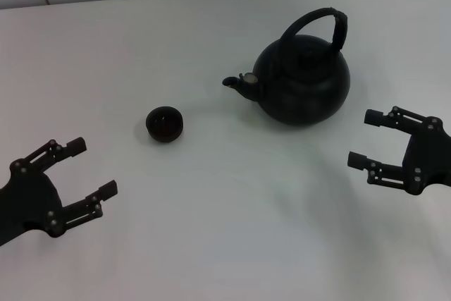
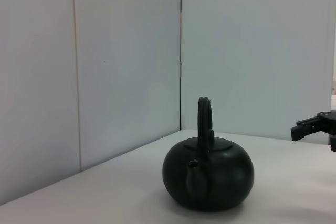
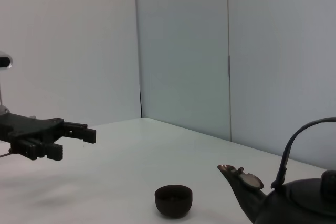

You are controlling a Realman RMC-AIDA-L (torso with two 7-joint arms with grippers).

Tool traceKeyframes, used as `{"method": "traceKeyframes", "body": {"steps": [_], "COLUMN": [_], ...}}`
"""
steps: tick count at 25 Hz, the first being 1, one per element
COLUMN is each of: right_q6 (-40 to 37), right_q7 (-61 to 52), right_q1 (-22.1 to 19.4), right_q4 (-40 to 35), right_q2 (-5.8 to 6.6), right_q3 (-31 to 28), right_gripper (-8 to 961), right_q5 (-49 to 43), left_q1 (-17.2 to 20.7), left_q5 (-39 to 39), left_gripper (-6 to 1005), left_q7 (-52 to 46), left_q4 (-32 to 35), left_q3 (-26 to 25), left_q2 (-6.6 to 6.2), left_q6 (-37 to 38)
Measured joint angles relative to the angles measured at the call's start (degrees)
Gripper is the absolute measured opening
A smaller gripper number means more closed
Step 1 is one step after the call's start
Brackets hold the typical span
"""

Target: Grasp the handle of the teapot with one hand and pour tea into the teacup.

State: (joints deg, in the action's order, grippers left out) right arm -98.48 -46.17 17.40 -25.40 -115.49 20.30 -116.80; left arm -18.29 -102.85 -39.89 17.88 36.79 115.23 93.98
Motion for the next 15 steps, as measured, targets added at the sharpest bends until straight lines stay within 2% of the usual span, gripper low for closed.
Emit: {"method": "traceKeyframes", "body": {"steps": [15], "right_q6": [0.14], "right_q7": [-0.06], "right_q1": [0.29], "right_q4": [0.0], "right_q2": [-0.44], "right_q3": [-0.2], "right_gripper": [792], "right_q5": [-1.45], "left_q1": [-0.11], "left_q5": [0.03], "left_gripper": [848], "left_q7": [-0.19], "left_q4": [0.05], "left_q3": [0.97], "left_q2": [-0.2], "left_q6": [0.0]}}
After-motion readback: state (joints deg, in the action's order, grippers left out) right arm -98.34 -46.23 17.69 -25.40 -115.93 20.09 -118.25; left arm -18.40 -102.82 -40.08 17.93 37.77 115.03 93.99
